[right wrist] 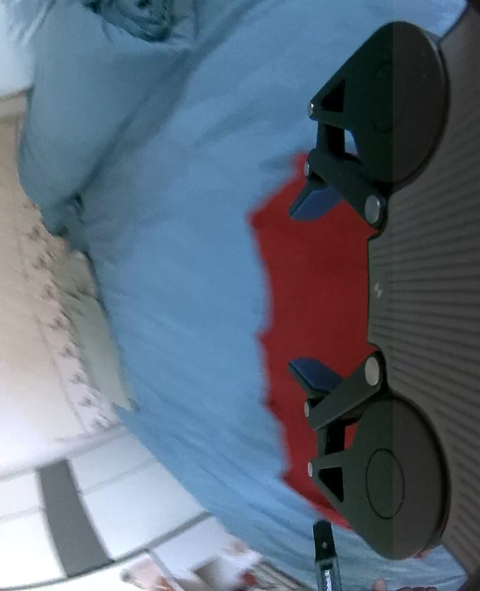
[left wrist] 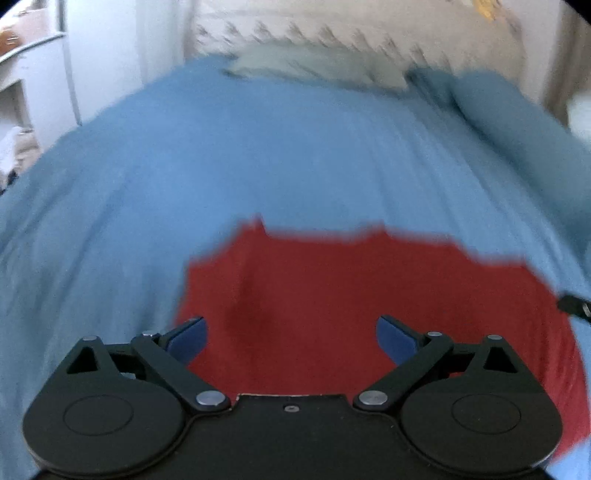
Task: Fold small clothes
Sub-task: 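Carry the hem over the body toward the collar and release it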
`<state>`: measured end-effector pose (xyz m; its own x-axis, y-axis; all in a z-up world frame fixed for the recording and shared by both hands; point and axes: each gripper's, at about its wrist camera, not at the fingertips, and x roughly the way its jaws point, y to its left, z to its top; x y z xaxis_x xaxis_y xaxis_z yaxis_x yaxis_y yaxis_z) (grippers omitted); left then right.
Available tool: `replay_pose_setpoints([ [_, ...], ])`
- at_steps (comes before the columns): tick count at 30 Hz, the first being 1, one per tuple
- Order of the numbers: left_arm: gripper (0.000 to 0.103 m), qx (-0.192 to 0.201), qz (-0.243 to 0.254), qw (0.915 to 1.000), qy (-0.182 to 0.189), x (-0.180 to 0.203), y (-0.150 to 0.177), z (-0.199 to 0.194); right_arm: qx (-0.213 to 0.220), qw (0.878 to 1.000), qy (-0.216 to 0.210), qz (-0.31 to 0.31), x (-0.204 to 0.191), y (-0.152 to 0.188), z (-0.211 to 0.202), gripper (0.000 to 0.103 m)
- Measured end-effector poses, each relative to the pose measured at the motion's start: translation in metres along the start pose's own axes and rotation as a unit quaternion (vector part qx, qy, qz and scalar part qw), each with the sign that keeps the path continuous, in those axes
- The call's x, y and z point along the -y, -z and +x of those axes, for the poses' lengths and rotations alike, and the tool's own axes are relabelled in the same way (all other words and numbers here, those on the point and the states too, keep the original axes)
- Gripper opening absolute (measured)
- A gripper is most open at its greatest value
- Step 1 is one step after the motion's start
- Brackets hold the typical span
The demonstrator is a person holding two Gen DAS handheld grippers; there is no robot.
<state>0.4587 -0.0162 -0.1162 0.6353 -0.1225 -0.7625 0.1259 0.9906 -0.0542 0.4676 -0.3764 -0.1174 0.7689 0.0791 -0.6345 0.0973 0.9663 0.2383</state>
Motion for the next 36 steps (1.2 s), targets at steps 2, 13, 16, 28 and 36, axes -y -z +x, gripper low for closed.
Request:
replay_pose_setpoints([
  [2,0.1,-0.021,0.015,0.9996,-0.008,0.003,0.016,0.007,-0.027,0.999,0.005,-0.019,-0.008,0.019,0.009,0.097],
  [13,0.103,-0.057,0.014,0.9979,-0.025,-0.01,0.023,0.041,-0.063,0.997,0.042,-0.008,-0.002,0.05,0.044,0.101],
  [16,0.103,-0.054,0.01,0.998,-0.032,-0.008,0.019,0.03,-0.059,0.997,0.04,-0.006,-0.006,0.044,0.036,0.101],
  [28,0.103,-0.02,0.013,0.9993,-0.029,0.017,0.001,-0.065,0.002,0.998,0.061,0.034,-0.009,0.029,-0.096,0.103],
  [36,0.103,-0.056,-0.004,0.9982,0.022,0.062,0.024,-0.035,-0.067,0.985,0.11,0.114,0.003,0.094,-0.114,0.103],
])
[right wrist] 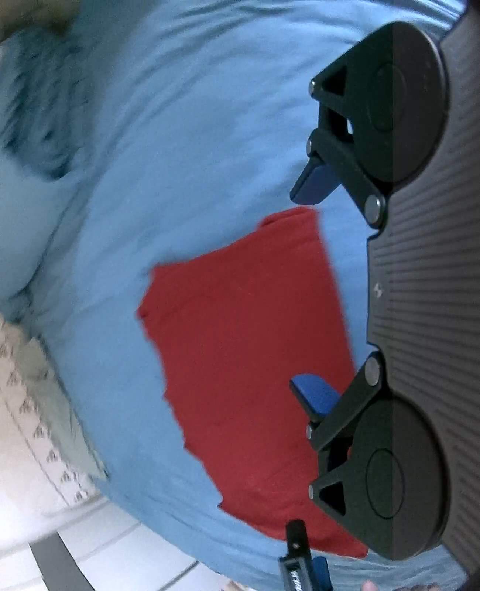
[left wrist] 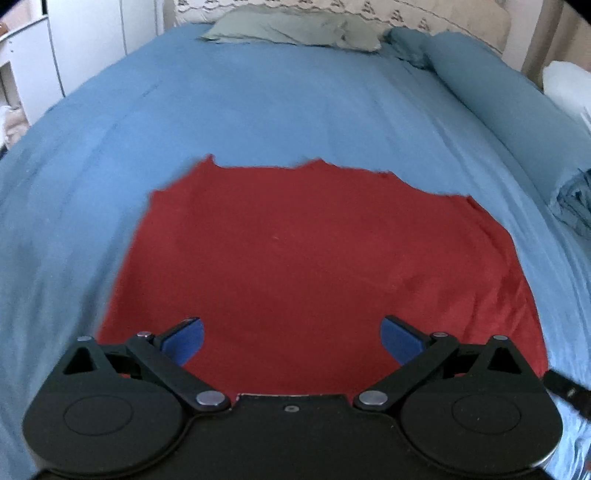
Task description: Fold small clothes
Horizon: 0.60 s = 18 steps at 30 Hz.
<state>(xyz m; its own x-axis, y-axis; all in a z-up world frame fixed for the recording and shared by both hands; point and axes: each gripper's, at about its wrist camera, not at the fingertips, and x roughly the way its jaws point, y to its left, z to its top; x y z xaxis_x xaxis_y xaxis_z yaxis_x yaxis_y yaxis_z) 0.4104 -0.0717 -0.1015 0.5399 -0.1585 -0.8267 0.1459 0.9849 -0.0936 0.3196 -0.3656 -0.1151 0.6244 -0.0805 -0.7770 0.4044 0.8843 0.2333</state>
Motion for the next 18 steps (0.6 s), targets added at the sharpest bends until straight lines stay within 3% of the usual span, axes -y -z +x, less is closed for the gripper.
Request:
replay_pose_setpoints([
  [5,0.103,-0.003,0.006,1.0,0.007,0.021,0.006,0.022,-0.008,0.995,-0.013,0.097,0.026,0.025,0.021,0.103],
  [8,0.103,-0.009,0.008,0.9998,0.013,0.028,0.007,0.037,-0.025,0.989,-0.018,0.144,0.035,0.026,0.044,0.097],
  [11,0.103,-0.014,0.005,0.9998,0.014,0.028,0.007,0.046,-0.005,0.985,-0.026,0.17,0.042,0.022,0.056,0.095],
  [18,0.103,0.001,0.008,1.0,0.004,0.025,-0.009,0.057,0.022,0.963,-0.035,0.267,0.067,0.017,0.067,0.074],
])
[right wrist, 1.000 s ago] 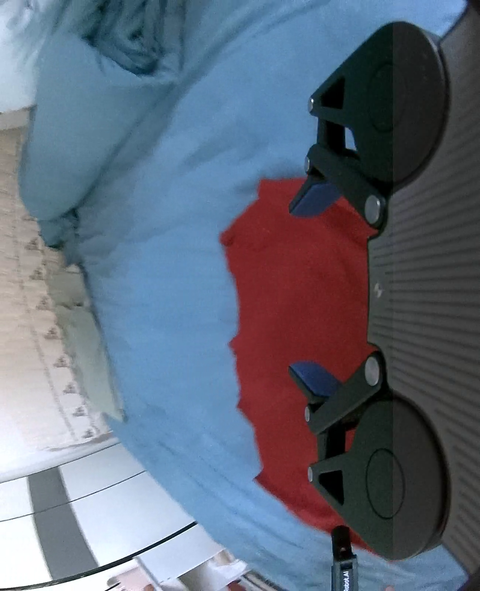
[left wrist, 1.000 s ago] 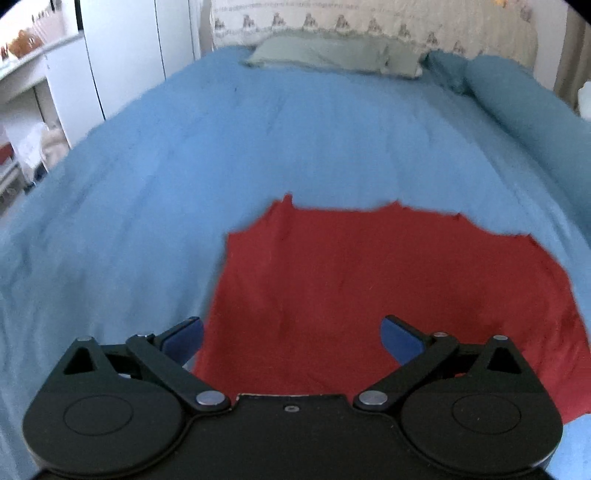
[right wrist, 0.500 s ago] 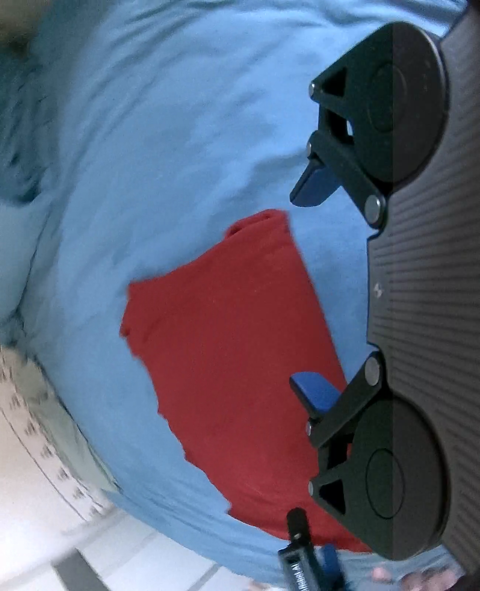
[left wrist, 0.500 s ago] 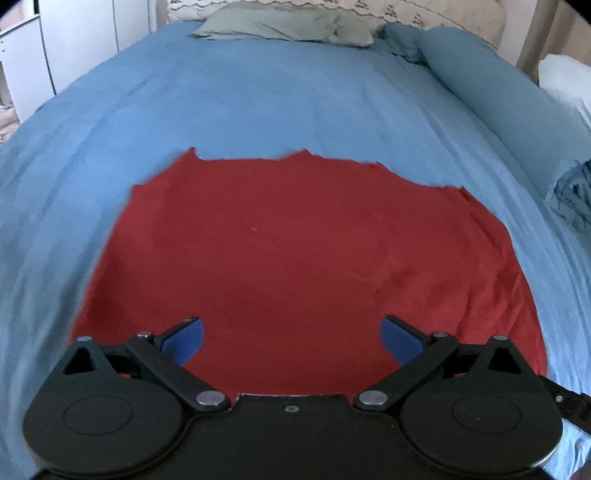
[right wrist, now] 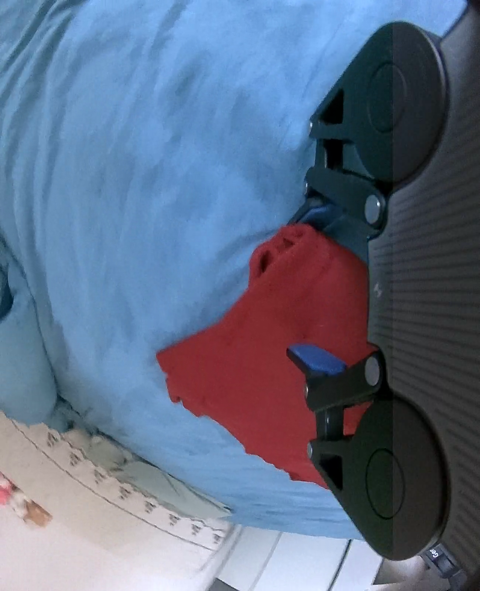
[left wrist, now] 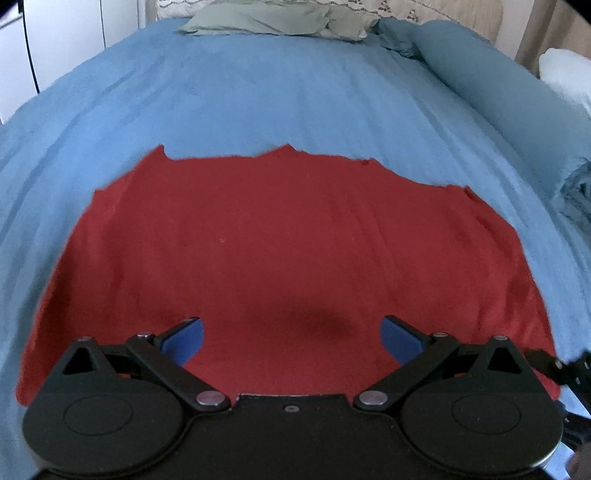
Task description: Fold small clothes
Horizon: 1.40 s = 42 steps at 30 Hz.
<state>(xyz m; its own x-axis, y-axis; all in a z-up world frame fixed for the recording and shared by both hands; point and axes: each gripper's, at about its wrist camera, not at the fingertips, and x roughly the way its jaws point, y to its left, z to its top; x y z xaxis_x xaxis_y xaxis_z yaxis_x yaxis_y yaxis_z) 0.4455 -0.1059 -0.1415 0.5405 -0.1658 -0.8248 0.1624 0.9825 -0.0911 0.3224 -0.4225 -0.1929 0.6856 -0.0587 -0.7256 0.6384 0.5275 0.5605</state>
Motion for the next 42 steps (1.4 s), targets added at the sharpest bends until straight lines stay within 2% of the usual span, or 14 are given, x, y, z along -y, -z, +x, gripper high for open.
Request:
replay_pose_setpoints([
  [3,0.103,-0.013,-0.006,0.9999,-0.004,0.0,-0.007,0.01,0.0,1.0,0.003,-0.003,0.004,-0.001,-0.001,0.065],
  [8,0.103,-0.055,-0.009,0.9983,-0.017,0.002,-0.003,0.035,-0.011,1.0,0.006,0.005,0.003,-0.006,-0.001,0.064],
  [12,0.103,-0.053,-0.009,0.9982,-0.024,0.003,-0.001,0.042,-0.025,0.999,0.037,-0.024,-0.01,-0.009,0.001,0.029],
  [13,0.103,-0.056,-0.005,0.9981,-0.026,0.004,-0.002,0.042,-0.032,0.999,0.03,-0.021,-0.012,-0.011,0.0,0.026],
  [17,0.103,-0.09,-0.008,0.9959,-0.005,-0.005,-0.015,0.041,-0.013,0.999,0.02,-0.043,-0.043,-0.015,-0.016,0.025],
  [21,0.103,-0.091,-0.036,0.9952,0.011,-0.045,-0.024,0.015,0.012,0.993,-0.049,-0.108,-0.114,-0.009,-0.033,0.025],
  [24,0.103,-0.083,-0.054,0.9951,0.002,-0.092,-0.023,-0.011,0.013,0.978,-0.116,-0.174,-0.184,0.01,-0.04,0.025],
  [26,0.103,-0.088,-0.068,0.9938,0.004,-0.129,-0.017,-0.028,-0.008,0.959,-0.174,-0.225,-0.229,0.033,-0.039,0.024],
  [29,0.103,-0.095,-0.077,0.9924,-0.016,-0.175,0.001,-0.047,-0.062,0.908,-0.239,-0.339,-0.287,0.09,-0.028,0.024],
  [31,0.103,-0.1,-0.074,0.9917,-0.033,-0.2,0.017,-0.053,-0.109,0.871,-0.257,-0.405,-0.309,0.135,-0.012,0.024],
  [32,0.103,-0.106,-0.073,0.9909,-0.039,-0.21,0.026,-0.054,-0.139,0.858,-0.251,-0.426,-0.314,0.157,0.003,0.024],
  [34,0.103,-0.115,-0.076,0.9896,-0.043,-0.225,0.039,-0.054,-0.184,0.845,-0.219,-0.451,-0.313,0.196,0.035,0.024],
  [36,0.103,-0.116,-0.083,0.989,-0.041,-0.235,0.048,-0.055,-0.206,0.841,-0.198,-0.46,-0.305,0.218,0.053,0.024],
  [42,0.103,-0.102,-0.09,0.9902,-0.031,-0.237,0.055,-0.061,-0.175,0.845,-0.243,-0.442,-0.305,0.21,0.029,0.024],
])
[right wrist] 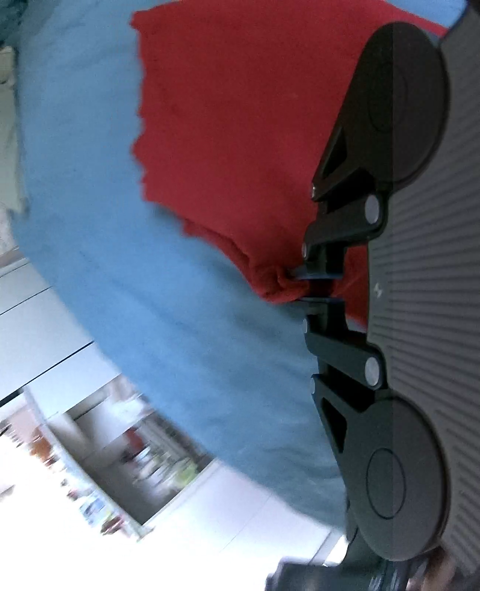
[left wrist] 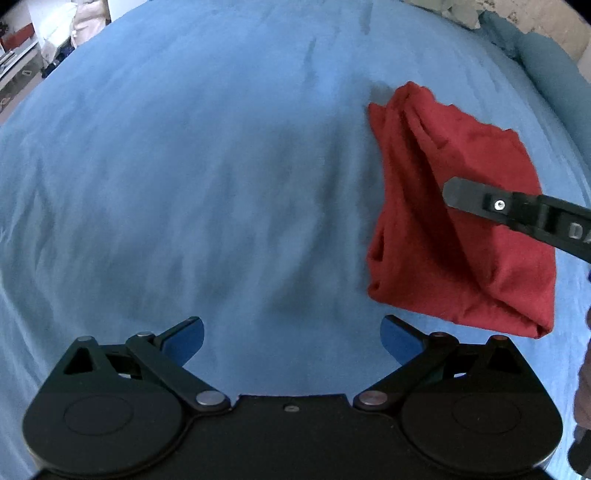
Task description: Fold small clothes
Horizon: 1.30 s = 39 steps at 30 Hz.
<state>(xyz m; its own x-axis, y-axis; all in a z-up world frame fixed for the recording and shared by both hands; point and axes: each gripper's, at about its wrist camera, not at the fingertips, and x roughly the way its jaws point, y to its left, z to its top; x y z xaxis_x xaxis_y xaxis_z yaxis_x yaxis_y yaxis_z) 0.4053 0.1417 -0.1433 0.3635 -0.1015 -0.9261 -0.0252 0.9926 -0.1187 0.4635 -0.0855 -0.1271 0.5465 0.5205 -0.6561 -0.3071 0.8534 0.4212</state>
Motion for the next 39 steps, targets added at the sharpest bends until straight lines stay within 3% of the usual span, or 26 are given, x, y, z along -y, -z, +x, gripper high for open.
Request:
replay_pose_setpoints([
  [3,0.103,0.002,0.011,0.9999,-0.004,0.003,0.002,0.0,-0.023,0.999,-0.011,-0.03,-0.007,0.002,0.001,0.024],
  [6,0.103,-0.002,0.03,0.9995,-0.008,0.005,0.001,0.002,-0.058,0.997,0.007,-0.05,0.0,0.018,0.01,0.026],
  [8,0.103,-0.002,0.043,0.999,-0.012,0.009,0.001,0.001,-0.061,0.997,0.009,-0.056,0.004,0.024,0.01,0.036],
  [10,0.103,0.001,0.052,0.9986,-0.009,0.012,0.003,-0.004,-0.054,0.997,-0.004,-0.046,0.006,0.023,-0.008,0.064],
  [13,0.103,0.02,0.057,0.9982,0.01,0.018,0.003,-0.02,0.006,0.998,0.017,-0.059,0.001,0.019,-0.046,0.082],
  [15,0.103,0.038,0.061,0.9971,0.025,0.026,0.002,-0.031,0.024,0.994,0.07,-0.081,0.006,0.028,-0.079,0.083],
  [18,0.102,0.053,0.06,0.9961,0.037,0.04,-0.004,-0.036,0.006,0.986,0.137,-0.097,0.021,0.05,-0.102,0.083],
  [23,0.095,0.061,0.044,0.997,0.019,0.049,-0.02,-0.018,-0.045,0.966,0.227,-0.116,0.051,0.085,-0.1,0.08],
  [28,0.092,0.054,0.036,0.9978,-0.012,0.047,-0.03,0.005,-0.032,0.96,0.265,-0.08,0.075,0.082,-0.083,0.068],
  [31,0.092,0.049,0.041,0.9978,-0.021,0.044,-0.03,0.011,-0.039,0.955,0.286,-0.068,0.089,0.084,-0.082,0.067],
  [39,0.093,0.042,0.059,0.9964,-0.044,0.042,-0.024,0.025,-0.065,0.957,0.278,-0.054,0.104,0.096,-0.095,0.067],
])
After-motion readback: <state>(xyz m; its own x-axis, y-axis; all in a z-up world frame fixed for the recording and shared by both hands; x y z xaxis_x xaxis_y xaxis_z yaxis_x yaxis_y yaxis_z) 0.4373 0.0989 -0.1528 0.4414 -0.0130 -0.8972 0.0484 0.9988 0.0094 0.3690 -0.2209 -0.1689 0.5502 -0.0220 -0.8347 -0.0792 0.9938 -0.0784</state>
